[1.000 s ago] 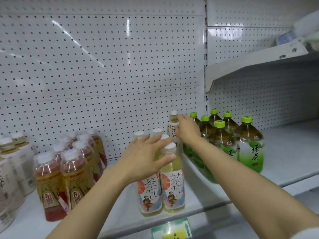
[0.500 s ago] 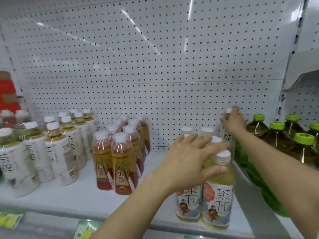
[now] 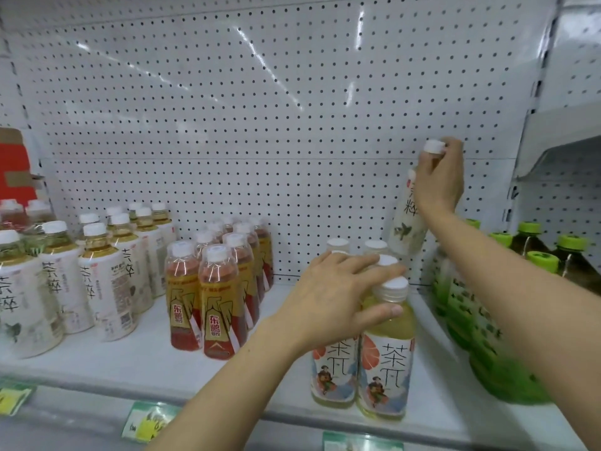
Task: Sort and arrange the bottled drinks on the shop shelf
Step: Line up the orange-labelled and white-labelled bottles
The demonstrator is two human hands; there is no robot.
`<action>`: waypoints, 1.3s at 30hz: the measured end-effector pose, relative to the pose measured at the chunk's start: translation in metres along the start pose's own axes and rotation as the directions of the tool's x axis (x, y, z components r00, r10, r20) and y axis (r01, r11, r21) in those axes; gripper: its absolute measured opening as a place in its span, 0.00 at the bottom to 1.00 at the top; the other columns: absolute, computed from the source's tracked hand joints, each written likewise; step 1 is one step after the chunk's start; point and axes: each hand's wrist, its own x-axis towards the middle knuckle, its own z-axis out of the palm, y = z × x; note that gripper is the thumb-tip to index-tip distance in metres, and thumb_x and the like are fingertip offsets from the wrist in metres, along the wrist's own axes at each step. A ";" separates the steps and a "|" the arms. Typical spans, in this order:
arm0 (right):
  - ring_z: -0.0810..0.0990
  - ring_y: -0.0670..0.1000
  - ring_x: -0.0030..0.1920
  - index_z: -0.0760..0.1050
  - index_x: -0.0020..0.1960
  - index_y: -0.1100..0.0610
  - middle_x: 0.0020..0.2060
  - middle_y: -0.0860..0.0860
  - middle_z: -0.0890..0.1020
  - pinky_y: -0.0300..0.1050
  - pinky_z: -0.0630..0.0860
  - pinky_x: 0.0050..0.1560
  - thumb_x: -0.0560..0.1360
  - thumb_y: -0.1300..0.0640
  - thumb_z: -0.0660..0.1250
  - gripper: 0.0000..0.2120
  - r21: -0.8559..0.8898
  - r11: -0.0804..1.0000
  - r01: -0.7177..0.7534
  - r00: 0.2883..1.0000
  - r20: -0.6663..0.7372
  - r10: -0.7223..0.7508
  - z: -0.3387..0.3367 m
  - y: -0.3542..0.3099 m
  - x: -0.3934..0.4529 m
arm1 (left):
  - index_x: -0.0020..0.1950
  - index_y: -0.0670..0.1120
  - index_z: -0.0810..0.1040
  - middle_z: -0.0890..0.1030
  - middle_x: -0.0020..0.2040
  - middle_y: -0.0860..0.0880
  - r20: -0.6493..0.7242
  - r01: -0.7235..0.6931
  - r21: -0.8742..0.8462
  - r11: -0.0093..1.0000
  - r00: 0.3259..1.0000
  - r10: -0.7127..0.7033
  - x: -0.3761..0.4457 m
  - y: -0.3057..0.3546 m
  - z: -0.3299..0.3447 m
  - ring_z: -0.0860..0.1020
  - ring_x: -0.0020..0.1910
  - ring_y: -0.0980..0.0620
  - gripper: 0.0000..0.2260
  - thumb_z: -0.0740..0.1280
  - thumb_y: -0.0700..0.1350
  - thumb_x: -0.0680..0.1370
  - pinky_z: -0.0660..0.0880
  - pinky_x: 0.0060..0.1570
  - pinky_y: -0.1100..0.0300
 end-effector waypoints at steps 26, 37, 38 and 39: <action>0.77 0.48 0.39 0.74 0.48 0.50 0.42 0.51 0.80 0.53 0.81 0.47 0.75 0.49 0.64 0.05 0.448 0.894 -0.020 0.991 0.129 -0.042 -0.081 -0.184 -0.065 | 0.81 0.60 0.43 0.55 0.81 0.55 -0.235 0.021 0.134 0.991 0.972 0.011 -0.089 -0.038 -0.027 0.58 0.77 0.53 0.38 0.50 0.74 0.75 0.58 0.76 0.53; 0.78 0.47 0.38 0.74 0.50 0.49 0.37 0.43 0.79 0.52 0.80 0.46 0.77 0.50 0.65 0.04 0.499 0.857 -0.128 0.972 0.234 0.010 0.010 -0.265 -0.190 | 0.81 0.56 0.52 0.61 0.79 0.55 -0.149 0.116 0.219 0.969 0.985 -0.085 -0.219 -0.159 -0.074 0.63 0.75 0.52 0.36 0.54 0.71 0.77 0.61 0.72 0.53; 0.79 0.48 0.38 0.73 0.48 0.47 0.37 0.43 0.79 0.56 0.81 0.48 0.77 0.49 0.65 0.03 0.502 0.854 -0.137 0.969 0.247 0.011 0.019 -0.271 -0.201 | 0.81 0.56 0.53 0.61 0.79 0.55 -0.146 0.121 0.225 0.967 0.985 -0.090 -0.230 -0.169 -0.076 0.63 0.75 0.52 0.36 0.54 0.71 0.77 0.61 0.73 0.53; 0.79 0.49 0.39 0.73 0.47 0.45 0.37 0.44 0.80 0.59 0.81 0.48 0.76 0.48 0.65 0.02 0.506 0.850 -0.145 0.966 0.259 0.011 0.028 -0.277 -0.211 | 0.81 0.56 0.54 0.62 0.79 0.55 -0.150 0.122 0.234 0.965 0.985 -0.088 -0.240 -0.178 -0.078 0.63 0.75 0.52 0.36 0.53 0.71 0.77 0.60 0.73 0.54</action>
